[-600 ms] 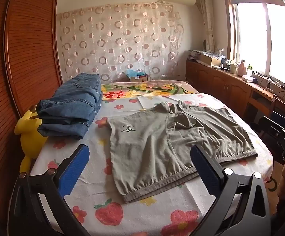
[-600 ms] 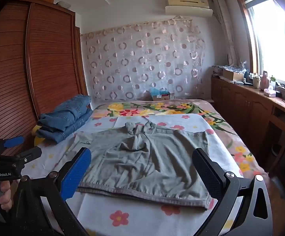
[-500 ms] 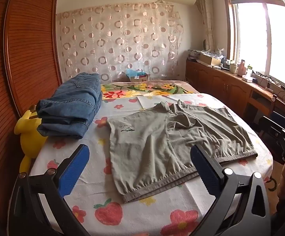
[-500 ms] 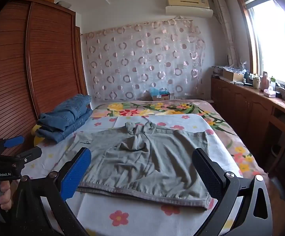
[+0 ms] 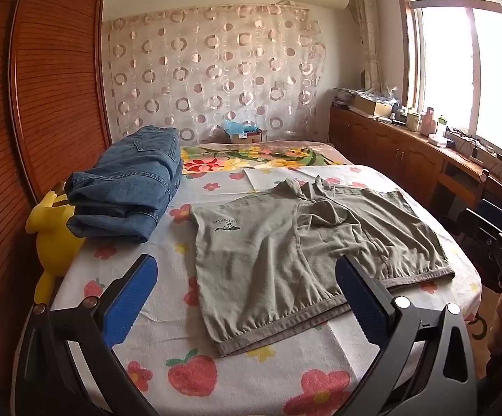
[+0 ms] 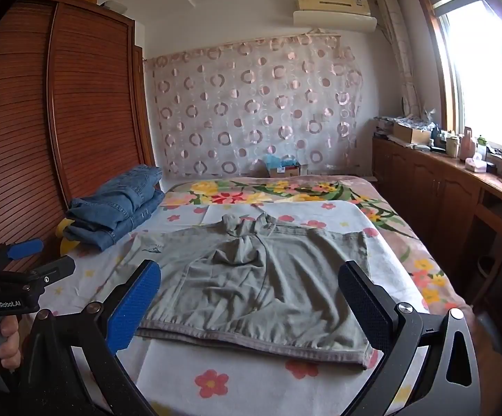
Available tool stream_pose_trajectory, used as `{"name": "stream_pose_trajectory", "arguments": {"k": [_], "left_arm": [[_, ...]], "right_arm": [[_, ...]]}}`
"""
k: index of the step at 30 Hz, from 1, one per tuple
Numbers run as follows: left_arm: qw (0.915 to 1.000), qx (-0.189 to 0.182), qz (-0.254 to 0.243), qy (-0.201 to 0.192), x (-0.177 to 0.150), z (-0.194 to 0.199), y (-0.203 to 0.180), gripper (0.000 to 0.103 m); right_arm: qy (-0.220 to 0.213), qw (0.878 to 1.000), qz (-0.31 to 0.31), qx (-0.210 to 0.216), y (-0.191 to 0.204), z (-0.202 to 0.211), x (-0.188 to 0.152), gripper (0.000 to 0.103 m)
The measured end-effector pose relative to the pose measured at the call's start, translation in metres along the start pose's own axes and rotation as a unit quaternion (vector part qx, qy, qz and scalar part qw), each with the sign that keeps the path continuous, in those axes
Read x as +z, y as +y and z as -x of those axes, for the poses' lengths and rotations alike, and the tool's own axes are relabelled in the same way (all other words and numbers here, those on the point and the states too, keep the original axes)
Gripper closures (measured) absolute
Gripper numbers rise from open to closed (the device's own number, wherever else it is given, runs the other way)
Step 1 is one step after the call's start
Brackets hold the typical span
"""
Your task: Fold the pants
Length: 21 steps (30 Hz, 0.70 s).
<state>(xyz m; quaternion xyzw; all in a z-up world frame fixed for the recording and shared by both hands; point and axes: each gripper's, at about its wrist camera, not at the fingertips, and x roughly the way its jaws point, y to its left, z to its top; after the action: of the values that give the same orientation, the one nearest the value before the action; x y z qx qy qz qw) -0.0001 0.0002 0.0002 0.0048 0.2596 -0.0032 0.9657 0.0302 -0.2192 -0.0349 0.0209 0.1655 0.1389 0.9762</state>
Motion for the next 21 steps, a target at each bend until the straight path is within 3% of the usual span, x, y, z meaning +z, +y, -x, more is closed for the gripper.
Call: {"name": "stream_pose_trajectory", "arguments": {"k": [21], "left_arm": [[1.0000, 0.004, 0.002, 0.001, -0.0049, -0.0029, 0.0028, 0.000]], "right_arm": [[0.002, 1.000, 0.000, 0.000, 0.0016, 0.0018, -0.0010, 0.001]]}}
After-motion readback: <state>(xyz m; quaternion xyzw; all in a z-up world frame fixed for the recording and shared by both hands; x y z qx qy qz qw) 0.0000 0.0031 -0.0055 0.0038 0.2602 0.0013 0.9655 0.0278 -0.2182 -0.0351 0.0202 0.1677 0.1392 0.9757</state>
